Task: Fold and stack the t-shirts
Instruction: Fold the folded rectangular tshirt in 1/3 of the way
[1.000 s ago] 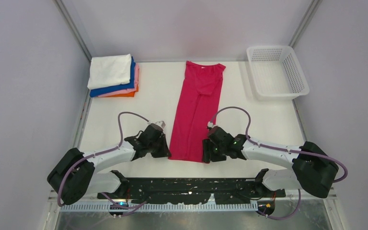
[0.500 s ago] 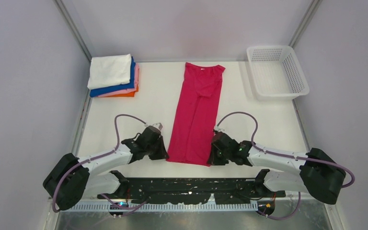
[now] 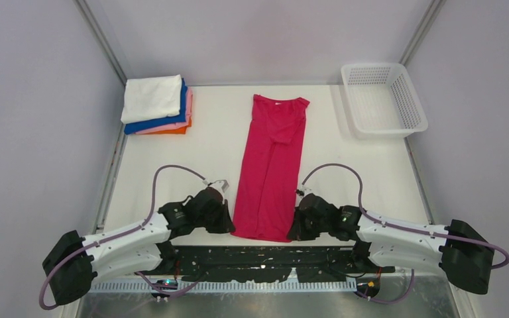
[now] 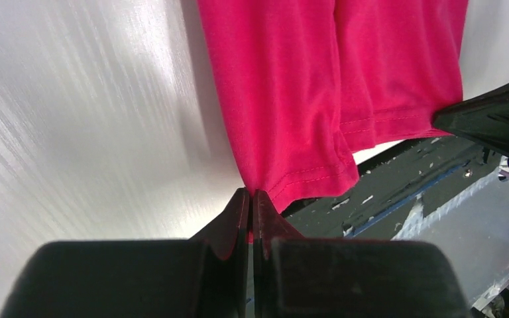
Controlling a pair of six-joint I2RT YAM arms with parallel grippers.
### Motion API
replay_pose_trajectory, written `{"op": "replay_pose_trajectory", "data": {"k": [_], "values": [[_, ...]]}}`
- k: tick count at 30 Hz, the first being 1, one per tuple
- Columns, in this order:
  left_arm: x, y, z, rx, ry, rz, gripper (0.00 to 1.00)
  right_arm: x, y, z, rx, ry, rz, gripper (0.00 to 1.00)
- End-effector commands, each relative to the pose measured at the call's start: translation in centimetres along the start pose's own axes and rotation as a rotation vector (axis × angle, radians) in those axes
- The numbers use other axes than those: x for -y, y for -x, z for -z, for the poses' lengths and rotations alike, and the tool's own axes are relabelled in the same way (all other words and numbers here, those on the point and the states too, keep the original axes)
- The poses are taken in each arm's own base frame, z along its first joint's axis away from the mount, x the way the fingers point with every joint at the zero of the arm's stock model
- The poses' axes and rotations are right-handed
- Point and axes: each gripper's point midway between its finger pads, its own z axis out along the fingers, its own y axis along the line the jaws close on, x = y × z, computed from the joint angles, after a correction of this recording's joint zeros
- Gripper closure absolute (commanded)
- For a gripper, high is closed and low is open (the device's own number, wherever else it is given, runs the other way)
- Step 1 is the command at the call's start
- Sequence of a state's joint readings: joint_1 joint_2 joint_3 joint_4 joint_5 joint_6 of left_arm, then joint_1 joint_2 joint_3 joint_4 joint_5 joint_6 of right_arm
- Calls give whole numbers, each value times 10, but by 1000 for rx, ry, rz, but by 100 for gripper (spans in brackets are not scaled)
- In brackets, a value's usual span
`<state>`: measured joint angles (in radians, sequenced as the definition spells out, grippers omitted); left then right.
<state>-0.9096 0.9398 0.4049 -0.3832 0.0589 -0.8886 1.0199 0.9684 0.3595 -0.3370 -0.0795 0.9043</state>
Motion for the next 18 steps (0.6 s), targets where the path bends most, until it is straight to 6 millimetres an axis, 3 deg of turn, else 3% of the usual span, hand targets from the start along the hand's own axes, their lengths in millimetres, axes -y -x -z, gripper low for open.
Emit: {"op": "replay_pose_trajectory", "data": {"k": [1, 5, 10, 18], "values": [[15, 17, 14, 72, -24, 23, 100, -23, 13, 13, 56, 79, 10, 95], [19, 43, 22, 169, 4, -10, 100, -20, 29, 23, 145, 54, 7, 95], [47, 86, 37, 265, 11, -80, 100, -27, 65, 37, 275, 21, 48, 95], [56, 141, 24, 271, 83, -115, 100, -29, 132, 54, 413, -41, 92, 95]]}}
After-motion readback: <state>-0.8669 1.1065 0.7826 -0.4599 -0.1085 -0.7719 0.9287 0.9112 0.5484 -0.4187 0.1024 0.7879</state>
